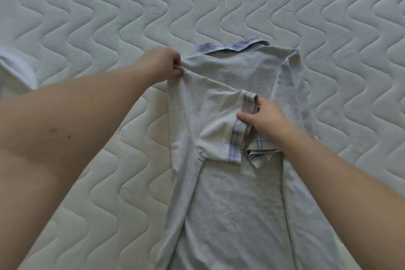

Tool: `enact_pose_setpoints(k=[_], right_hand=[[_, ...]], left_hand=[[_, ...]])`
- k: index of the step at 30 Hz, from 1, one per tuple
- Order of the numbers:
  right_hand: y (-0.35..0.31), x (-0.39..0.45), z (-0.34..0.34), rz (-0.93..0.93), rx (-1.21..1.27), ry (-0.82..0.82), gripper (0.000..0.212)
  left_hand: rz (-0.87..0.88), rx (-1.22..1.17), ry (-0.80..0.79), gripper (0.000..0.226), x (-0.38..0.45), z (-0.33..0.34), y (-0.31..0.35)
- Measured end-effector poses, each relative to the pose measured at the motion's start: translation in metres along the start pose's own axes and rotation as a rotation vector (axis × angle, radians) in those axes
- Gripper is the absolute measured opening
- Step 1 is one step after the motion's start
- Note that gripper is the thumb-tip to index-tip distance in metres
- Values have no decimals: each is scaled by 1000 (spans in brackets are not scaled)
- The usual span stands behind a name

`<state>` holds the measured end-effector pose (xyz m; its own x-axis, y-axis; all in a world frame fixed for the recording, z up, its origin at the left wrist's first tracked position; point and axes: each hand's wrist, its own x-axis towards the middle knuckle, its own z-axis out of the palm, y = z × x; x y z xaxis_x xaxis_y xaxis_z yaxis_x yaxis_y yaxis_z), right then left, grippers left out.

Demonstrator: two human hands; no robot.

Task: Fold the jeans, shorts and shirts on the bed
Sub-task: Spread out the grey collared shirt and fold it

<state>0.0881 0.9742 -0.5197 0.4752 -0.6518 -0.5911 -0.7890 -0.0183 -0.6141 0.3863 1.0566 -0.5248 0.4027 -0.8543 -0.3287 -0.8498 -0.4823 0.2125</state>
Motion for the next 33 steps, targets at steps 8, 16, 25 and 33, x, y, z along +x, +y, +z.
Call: enact_pose_setpoints(k=[8, 16, 25, 33], right_hand=[[10, -1, 5, -87, -81, 188, 19], [7, -15, 2, -2, 56, 38, 10], [10, -18, -2, 58, -27, 8, 15], [23, -23, 7, 31, -191, 80, 25]], left_hand=[[-96, -263, 116, 25, -17, 23, 5], [29, -181, 102, 19, -8, 11, 1], [56, 18, -34, 21, 6, -1, 2], [-80, -31, 19, 26, 4, 13, 11]])
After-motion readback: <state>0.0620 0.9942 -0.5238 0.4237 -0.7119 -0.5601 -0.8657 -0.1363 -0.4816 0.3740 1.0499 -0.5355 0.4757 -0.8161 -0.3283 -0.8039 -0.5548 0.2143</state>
